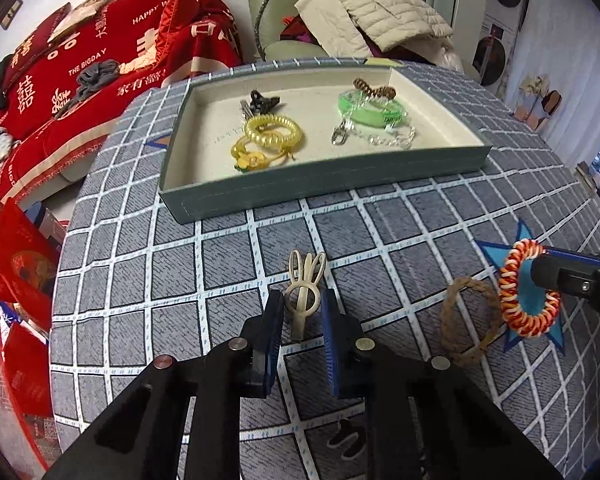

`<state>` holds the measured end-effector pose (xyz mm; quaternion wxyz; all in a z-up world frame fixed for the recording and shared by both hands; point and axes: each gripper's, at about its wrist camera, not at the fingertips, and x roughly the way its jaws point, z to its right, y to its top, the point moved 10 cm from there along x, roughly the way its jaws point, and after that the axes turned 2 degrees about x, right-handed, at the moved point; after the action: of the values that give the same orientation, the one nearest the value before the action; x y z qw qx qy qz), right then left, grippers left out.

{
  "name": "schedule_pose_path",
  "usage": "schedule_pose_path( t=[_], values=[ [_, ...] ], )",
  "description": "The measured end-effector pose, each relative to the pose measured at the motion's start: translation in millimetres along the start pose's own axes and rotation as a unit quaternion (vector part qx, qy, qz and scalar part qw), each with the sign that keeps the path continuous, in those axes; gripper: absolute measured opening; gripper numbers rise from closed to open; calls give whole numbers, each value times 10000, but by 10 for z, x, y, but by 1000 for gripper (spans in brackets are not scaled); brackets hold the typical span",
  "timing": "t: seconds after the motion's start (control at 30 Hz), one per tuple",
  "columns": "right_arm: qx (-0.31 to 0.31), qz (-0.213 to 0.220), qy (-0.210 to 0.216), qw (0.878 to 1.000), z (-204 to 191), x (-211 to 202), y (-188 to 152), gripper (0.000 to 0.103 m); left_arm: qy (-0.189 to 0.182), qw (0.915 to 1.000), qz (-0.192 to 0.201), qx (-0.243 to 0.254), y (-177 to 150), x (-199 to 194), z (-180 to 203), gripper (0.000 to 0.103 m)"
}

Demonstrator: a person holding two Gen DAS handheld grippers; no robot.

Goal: Organize jewelry
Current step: 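Grasp the beige bunny-ear hair clip with the left gripper while the right gripper grasps the orange coil bracelet, then carry the beige clip and orange coil bracelet over the tray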

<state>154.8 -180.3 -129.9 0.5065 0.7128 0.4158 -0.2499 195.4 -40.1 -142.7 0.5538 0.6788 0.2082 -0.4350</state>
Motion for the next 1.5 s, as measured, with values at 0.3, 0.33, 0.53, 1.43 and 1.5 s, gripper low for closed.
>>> schedule_pose_path(
  t=[0.3, 0.33, 0.53, 1.43, 1.5],
  values=[
    [23, 92, -75, 9999, 82, -88, 74, 14, 124, 9993, 312, -153, 124, -226, -81, 40],
    [34, 106, -84, 9999, 96, -96, 85, 14, 137, 9992, 329, -169, 140, -231, -93, 40],
    [105, 180, -148, 9997, 177, -130, 147, 14, 179, 9987, 358, -310, 184, -233, -184, 40],
    [205, 638, -99, 9977, 217, -191, 998, 14, 251, 9939, 891, -598, 909, -322, -421, 40],
    [195, 667, -103, 9975, 205, -175, 1127, 14, 238, 9932, 945, -640, 1028, -323, -451, 40]
  ],
)
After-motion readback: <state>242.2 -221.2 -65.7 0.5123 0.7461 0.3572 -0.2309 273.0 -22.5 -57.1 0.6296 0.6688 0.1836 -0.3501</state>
